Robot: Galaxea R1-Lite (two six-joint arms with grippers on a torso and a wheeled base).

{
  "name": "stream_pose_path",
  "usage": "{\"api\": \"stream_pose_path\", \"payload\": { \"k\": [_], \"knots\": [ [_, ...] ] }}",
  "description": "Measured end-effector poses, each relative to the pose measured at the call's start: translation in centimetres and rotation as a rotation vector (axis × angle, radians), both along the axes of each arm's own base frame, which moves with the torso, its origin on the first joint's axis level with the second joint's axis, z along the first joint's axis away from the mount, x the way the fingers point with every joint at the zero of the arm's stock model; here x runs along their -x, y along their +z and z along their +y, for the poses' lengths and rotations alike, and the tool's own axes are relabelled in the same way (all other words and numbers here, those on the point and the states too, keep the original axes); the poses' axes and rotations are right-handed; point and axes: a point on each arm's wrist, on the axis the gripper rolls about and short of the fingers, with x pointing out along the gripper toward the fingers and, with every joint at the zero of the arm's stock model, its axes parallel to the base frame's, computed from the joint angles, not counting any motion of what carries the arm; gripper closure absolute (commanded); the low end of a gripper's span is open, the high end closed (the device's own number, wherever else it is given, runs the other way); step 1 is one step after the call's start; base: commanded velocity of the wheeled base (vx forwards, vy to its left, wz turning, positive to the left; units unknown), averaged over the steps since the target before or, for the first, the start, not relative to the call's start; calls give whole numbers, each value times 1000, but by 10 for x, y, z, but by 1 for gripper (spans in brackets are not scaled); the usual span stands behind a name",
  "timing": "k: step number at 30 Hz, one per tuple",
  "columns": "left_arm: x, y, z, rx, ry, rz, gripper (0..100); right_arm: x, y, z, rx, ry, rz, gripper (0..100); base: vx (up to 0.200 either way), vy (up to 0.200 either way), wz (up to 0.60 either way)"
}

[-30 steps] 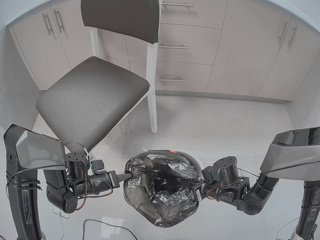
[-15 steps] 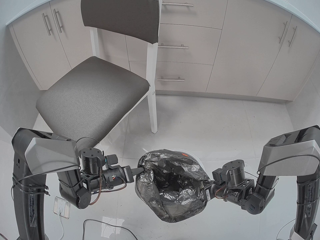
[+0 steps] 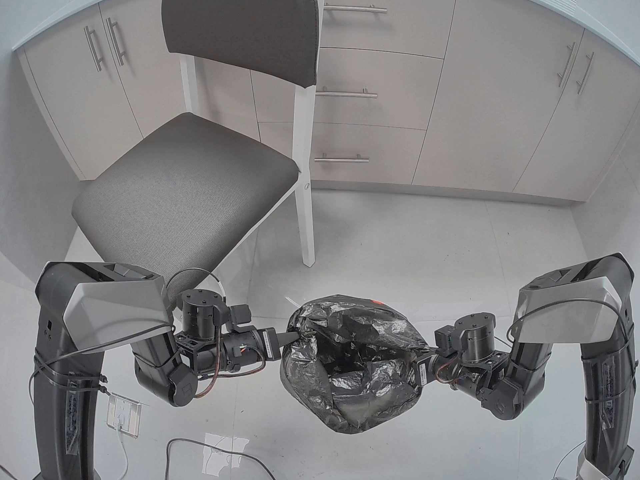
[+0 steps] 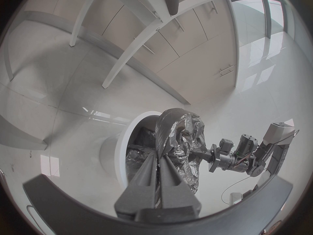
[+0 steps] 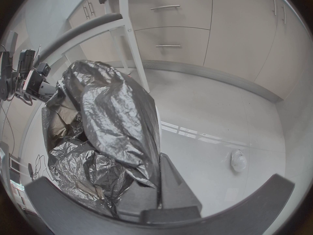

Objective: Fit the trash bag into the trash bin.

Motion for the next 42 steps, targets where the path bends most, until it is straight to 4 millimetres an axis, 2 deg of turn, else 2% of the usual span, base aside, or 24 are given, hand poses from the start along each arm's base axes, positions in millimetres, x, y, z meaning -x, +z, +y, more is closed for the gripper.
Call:
{"api": "stream_pose_path", "payload": {
  "k": [11,26,37,38,42],
  "knots": [
    [-3,-9,1,-77,-4,-19,100,-18,-8,-12,-13,-54,-30,100,0,0,0],
    [-23,-11,-5,-104,14,-18,100,-27,-16,-12,-30,-71,-64,100,0,0,0],
    [-24,-12,-4,-119,45,-23,100,-33,-17,-10,-56,-79,-99,100,0,0,0],
    [-24,-12,-4,-119,44,-22,100,-33,-17,-10,-57,-80,-99,0,0,0,0],
    [-24,-12,-4,-119,46,-20,100,-33,-18,-10,-59,-80,-100,0,0,0,0]
  ]
}}
